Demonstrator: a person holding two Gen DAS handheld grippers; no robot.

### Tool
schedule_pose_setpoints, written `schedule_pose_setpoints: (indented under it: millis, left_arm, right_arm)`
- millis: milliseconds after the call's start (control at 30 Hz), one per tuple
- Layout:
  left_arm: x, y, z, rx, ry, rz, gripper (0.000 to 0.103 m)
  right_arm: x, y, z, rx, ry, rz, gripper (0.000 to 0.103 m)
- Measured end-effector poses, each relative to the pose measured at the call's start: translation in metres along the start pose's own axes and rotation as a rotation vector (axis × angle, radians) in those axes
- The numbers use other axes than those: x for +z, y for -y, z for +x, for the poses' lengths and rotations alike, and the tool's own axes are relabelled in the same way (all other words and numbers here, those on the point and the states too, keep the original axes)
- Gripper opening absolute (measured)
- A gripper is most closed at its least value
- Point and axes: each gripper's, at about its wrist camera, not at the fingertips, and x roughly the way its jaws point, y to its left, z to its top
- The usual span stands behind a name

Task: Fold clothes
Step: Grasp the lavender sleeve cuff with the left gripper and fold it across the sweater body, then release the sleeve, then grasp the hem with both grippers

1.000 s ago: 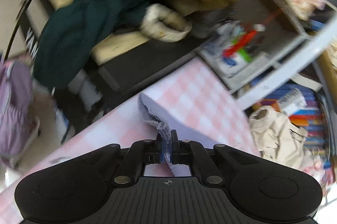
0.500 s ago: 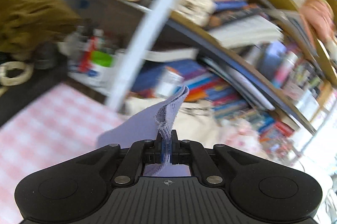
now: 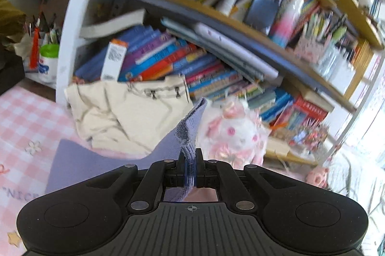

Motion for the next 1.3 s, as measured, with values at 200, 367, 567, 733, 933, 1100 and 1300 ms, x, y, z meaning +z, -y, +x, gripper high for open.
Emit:
schedule_pose_setpoints:
  millis: [200, 367, 567, 733, 933, 1100, 1300]
  left_arm:
    - [-0.018, 0.018, 0.015, 0.004, -0.038, 0.006, 0.003]
    - [-0.03, 0.034, 0.026, 0.005, -0.066, 0.037, 0.003]
    - [-0.042, 0.044, 0.04, 0.026, -0.106, 0.058, 0.003]
    - [-0.051, 0.045, 0.037, 0.062, -0.144, 0.097, 0.038]
    - [-0.075, 0.032, -0.01, 0.172, -0.152, 0.259, 0.066]
    - [-0.095, 0.021, -0.05, 0.263, -0.158, 0.393, 0.066]
    - [-0.137, -0.03, -0.117, 0.411, -0.241, 0.366, 0.066]
  right_arm:
    - [-0.003, 0.015, -0.002, 0.013, -0.011, -0.014, 0.1]
    - [-0.006, 0.025, -0.003, 0.007, -0.012, 0.002, 0.1]
    - [-0.011, 0.036, -0.007, -0.002, -0.012, 0.026, 0.1]
    - [-0.013, 0.038, -0.008, 0.001, -0.013, 0.03, 0.1]
    - [-0.015, 0.035, -0.008, 0.035, -0.013, 0.017, 0.1]
    - [-0.018, 0.036, -0.003, 0.035, -0.021, 0.047, 0.095]
    - [-0.024, 0.038, 0.001, 0.002, -0.054, 0.135, 0.076]
